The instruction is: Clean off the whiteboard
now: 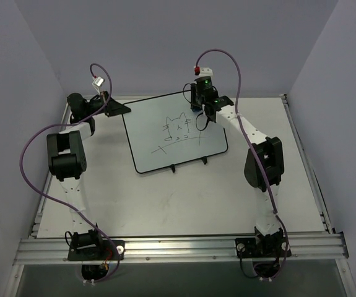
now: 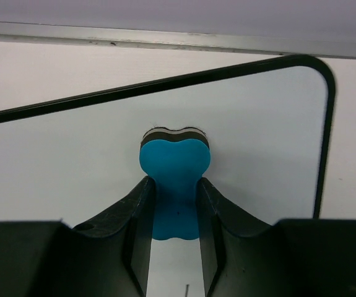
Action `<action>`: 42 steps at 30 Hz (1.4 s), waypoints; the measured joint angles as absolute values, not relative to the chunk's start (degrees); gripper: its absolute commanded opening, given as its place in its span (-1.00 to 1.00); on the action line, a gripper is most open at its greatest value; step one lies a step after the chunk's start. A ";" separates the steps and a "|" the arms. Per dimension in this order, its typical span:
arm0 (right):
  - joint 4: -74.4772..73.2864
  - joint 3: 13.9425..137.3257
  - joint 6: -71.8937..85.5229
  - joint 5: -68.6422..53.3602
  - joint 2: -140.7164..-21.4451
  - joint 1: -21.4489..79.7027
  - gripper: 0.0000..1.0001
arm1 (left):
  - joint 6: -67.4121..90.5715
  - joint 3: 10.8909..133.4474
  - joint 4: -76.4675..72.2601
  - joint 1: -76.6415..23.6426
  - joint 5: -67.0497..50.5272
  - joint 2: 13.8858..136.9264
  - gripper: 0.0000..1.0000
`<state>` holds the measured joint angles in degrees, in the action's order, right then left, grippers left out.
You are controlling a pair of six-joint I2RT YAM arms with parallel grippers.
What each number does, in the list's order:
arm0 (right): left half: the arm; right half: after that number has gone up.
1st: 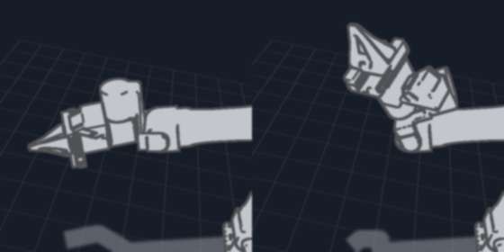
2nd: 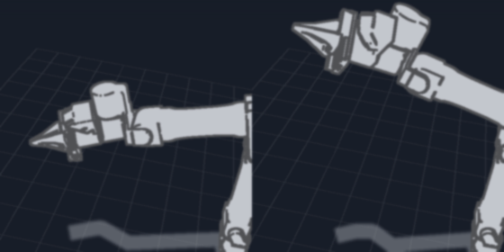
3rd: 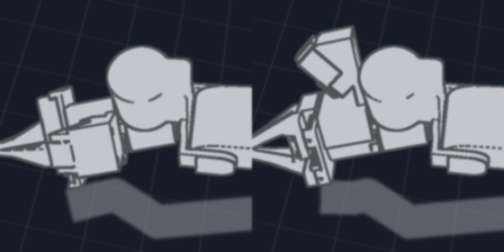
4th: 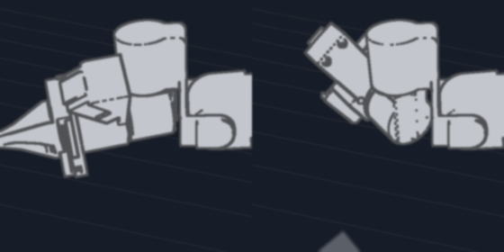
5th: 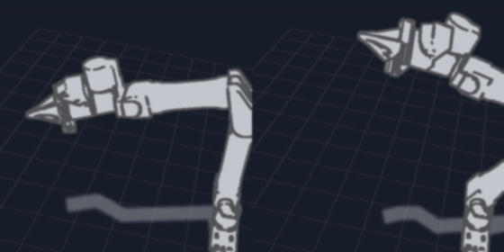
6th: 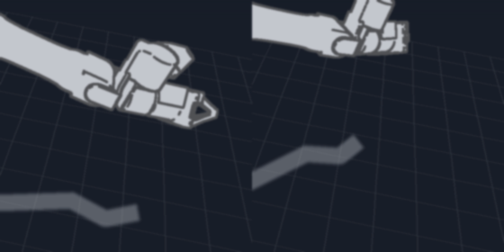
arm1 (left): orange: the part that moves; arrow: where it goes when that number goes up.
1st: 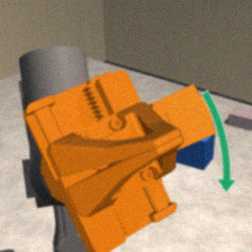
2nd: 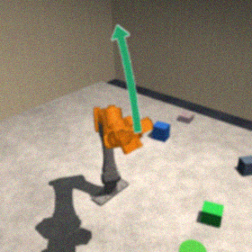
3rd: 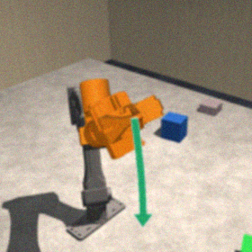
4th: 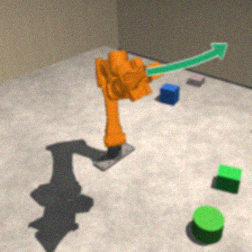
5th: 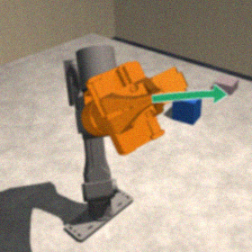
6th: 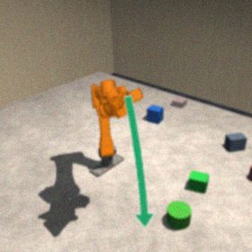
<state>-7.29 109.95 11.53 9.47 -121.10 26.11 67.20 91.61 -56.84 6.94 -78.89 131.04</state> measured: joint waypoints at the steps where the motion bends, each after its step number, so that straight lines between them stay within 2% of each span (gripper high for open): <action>1: -6.83 108.77 11.55 9.30 -120.44 25.10 -1.00 | 67.26 91.61 -56.86 6.94 -78.91 131.04 -0.95; 6: -5.10 104.29 11.68 8.99 -118.13 22.13 -1.00 | 67.55 91.61 -57.28 6.94 -79.13 131.04 -0.95; 14: -1.80 100.90 10.85 8.51 -116.44 23.03 -1.00 | 67.90 91.61 -58.02 6.98 -79.61 131.04 -0.95; 31: 8.21 91.66 8.80 11.97 -115.26 43.66 -1.00 | 68.45 91.61 -61.39 6.87 -80.29 131.04 -0.95; 42: 11.86 89.17 10.72 13.63 -114.78 42.30 -1.00 | 69.45 91.61 -61.52 6.85 -79.83 131.04 -0.95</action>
<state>11.86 89.17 10.72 13.63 -114.78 42.30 69.45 91.61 -61.52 6.85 -79.83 131.04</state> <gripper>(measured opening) 0.260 0.096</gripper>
